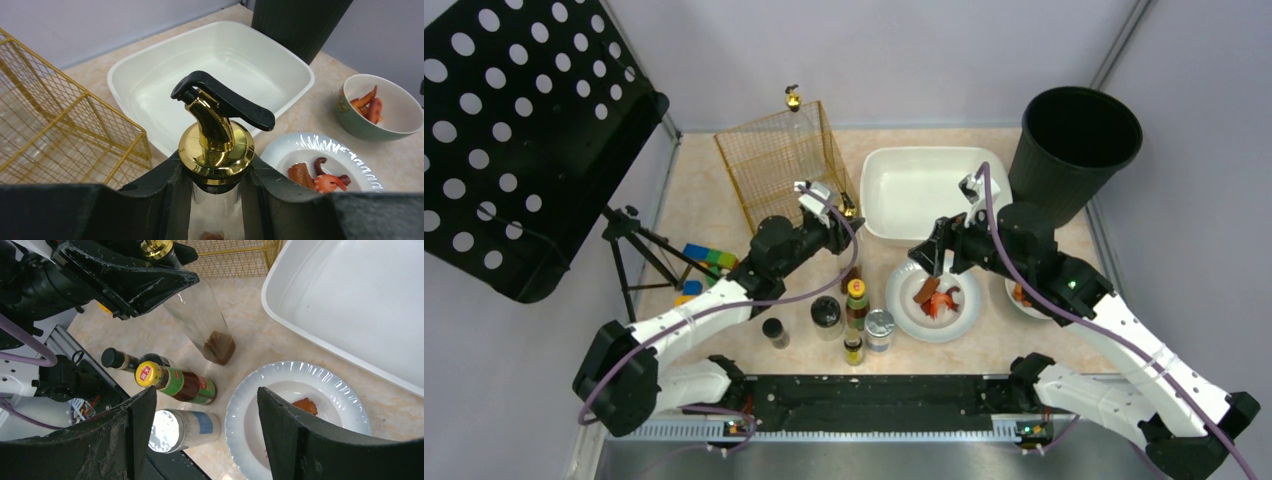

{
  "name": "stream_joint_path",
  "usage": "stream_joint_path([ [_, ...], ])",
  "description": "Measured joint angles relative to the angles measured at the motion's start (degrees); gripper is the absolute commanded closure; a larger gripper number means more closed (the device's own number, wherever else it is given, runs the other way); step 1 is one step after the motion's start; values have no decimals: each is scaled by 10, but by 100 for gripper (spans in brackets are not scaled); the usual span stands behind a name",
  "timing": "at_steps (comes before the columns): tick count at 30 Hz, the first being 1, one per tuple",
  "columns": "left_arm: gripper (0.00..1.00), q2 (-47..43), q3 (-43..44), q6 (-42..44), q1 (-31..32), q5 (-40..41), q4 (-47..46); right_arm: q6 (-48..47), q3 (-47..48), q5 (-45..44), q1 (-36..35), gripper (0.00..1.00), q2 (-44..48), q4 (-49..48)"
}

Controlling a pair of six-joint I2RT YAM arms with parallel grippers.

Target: Clear the kitchen counter

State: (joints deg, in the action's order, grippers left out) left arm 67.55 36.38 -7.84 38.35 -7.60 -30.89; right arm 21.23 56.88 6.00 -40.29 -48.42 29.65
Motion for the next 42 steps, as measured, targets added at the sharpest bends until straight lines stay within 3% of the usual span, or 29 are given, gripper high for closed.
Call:
stream_joint_path([
  [13, 100, -12, 94, 86, 0, 59, 65, 0, -3, -2, 0, 27, 4, 2],
  [24, 100, 45, 433, 151, -20, 120, 222, 0, -3, 3, 0, 27, 0, -8],
  [32, 100, 137, 619, 123, -143, 55, 314, -2, -3, 13, 0, 27, -16, -24],
  [42, 100, 261, 724, 39, -313, -93, 396, -2, -12, 43, 0, 27, -28, -53],
])
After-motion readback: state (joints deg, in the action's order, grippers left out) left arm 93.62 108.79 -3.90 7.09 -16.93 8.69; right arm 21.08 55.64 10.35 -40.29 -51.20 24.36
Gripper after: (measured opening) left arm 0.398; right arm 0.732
